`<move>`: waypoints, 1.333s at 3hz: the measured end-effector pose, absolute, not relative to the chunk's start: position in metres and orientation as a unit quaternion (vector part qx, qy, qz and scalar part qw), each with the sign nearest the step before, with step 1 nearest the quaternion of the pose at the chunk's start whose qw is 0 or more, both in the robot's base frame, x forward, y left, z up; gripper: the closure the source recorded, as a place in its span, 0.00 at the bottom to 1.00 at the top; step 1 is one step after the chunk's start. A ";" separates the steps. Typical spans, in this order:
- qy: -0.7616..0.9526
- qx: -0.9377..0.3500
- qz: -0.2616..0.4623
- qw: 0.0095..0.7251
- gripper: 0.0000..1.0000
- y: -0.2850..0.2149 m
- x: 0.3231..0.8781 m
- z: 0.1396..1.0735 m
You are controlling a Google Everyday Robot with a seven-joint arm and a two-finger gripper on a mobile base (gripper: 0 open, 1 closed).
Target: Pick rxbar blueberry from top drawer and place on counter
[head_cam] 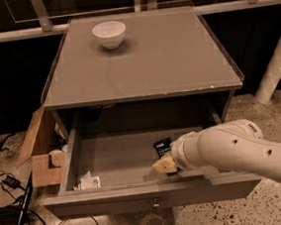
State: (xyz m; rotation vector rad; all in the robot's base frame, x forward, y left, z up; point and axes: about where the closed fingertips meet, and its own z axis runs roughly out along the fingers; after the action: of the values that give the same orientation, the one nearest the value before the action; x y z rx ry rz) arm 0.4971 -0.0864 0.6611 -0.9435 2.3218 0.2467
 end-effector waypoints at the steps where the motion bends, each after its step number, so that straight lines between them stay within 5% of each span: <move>1: 0.879 -0.346 0.105 0.313 0.06 -0.089 0.502 0.656; 4: 0.887 -0.295 0.108 0.338 0.22 -0.106 0.522 0.641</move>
Offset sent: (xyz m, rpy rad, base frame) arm 0.0183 -0.0166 -0.0215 0.1038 -0.0272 -0.0991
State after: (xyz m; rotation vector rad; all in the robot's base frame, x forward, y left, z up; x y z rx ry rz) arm 0.5215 -0.1061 0.6406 -0.7672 2.3110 0.2801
